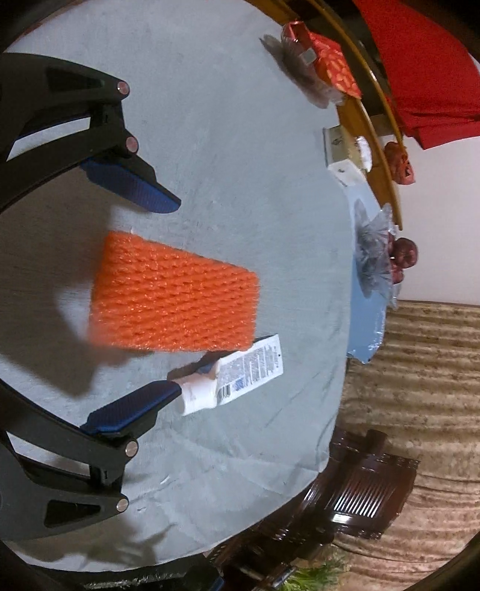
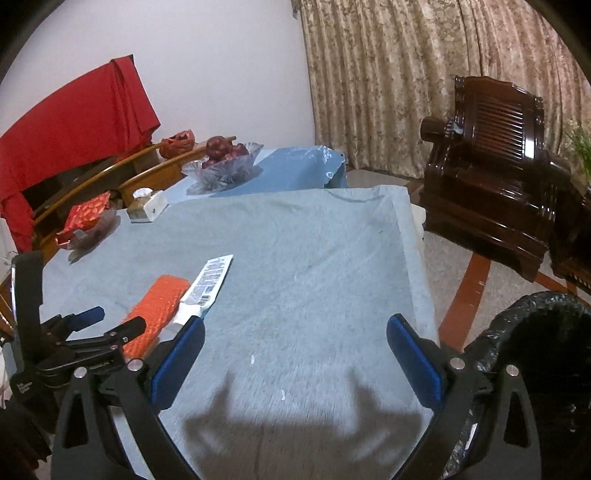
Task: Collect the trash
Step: 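Grasp orange foam net with left gripper while right gripper grasps white tube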
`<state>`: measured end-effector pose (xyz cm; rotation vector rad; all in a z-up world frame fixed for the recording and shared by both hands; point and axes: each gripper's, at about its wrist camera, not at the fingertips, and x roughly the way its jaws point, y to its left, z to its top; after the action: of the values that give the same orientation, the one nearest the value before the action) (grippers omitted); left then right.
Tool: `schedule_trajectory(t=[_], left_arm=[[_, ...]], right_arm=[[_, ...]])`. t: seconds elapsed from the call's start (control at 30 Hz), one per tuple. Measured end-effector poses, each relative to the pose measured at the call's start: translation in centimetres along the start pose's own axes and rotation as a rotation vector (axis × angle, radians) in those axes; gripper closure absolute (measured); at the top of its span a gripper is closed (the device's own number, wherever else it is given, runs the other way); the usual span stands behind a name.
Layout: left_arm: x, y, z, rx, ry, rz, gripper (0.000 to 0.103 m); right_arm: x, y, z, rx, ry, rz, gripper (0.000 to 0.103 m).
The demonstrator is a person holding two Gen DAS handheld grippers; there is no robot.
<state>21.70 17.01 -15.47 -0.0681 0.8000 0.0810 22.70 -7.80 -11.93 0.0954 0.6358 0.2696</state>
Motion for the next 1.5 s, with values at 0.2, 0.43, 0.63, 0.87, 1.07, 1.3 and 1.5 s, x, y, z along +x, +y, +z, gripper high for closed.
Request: schedule_trajectory(t=[0.2, 0.43, 0.63, 0.87, 1.07, 1.3, 1.5], left_arm=[[2.5, 0.3, 0.1, -0.004, 0.062, 0.002, 0.020], [3.8, 0.6, 0.3, -0.013, 0.104, -0.019, 0.036], [3.6, 1.3, 0.4, -0.048, 0.088, -0.044, 0.082], [2.4, 2.6, 0.8, -0.070, 0.055, -0.025, 0.084], [2.1, 5.0, 1.2, -0.082, 0.047, 0.013, 0.084], [2.4, 6.6, 1.2, -0.080, 0.047, 0.019, 0.084], [2.9, 7.5, 1.3, -0.086, 0.054, 0.010, 0.084]], right_arm=[[1.3, 0.2, 0.4, -0.003, 0.014, -0.005, 0.006], [3.0, 1.4, 0.7, -0.012, 0.031, 0.007, 0.006], [4.4, 3.5, 1.0, -0.028, 0.043, 0.033, 0.006], [6.3, 6.3, 1.0, -0.054, 0.070, 0.061, 0.006], [8.2, 9.0, 1.0, -0.071, 0.097, 0.077, 0.006], [10.5, 10.5, 0.3, -0.065, 0.152, 0.047, 0.010], [12.2, 11.0, 0.1, -0.062, 0.209, 0.043, 0.024]])
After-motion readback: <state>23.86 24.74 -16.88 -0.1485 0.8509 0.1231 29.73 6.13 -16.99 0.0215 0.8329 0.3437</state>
